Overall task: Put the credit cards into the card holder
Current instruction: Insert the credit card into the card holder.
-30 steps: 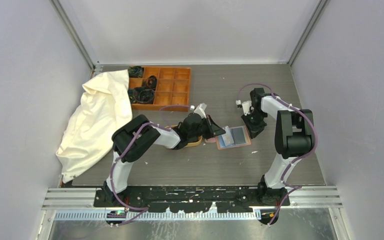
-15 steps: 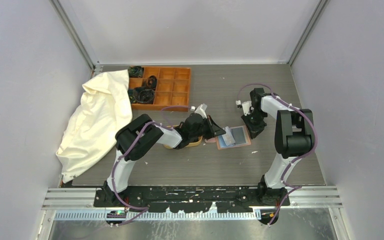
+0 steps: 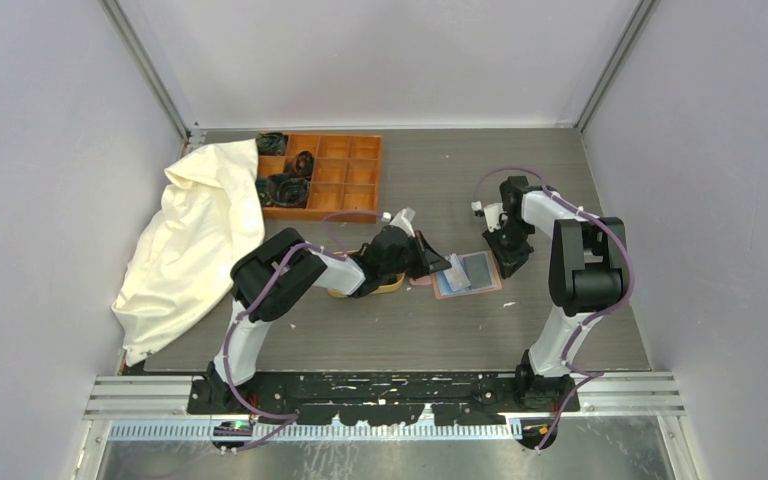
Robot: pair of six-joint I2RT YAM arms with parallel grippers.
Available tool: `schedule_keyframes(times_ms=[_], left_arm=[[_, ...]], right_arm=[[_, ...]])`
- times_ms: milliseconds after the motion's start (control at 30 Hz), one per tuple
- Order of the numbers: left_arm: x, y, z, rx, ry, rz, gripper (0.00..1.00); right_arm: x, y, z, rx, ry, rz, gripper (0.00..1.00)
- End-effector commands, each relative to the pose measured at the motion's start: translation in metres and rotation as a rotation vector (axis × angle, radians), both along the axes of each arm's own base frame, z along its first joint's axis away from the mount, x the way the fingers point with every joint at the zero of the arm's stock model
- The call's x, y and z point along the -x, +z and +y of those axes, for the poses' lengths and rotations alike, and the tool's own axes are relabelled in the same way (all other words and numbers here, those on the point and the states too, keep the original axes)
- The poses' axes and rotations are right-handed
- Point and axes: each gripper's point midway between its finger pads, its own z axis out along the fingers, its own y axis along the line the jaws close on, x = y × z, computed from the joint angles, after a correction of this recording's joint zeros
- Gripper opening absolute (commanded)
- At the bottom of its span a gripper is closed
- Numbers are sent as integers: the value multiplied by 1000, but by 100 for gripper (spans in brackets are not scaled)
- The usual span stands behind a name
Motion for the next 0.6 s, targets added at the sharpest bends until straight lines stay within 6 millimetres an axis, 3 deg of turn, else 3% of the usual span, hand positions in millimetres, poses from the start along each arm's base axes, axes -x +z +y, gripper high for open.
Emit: schedule_keyframes(times_ms=[0, 233, 567], left_arm=[[-12, 19, -1, -13, 10, -76, 0], [-13, 21, -3, -29, -7, -93, 0], [-14, 38, -2, 41, -30, -120, 0]], right_arm=[[-8, 6, 1, -13, 6, -12, 18], [-7, 6, 2, -16, 7, -10, 18], [-7, 6, 2, -16, 5, -5, 17]])
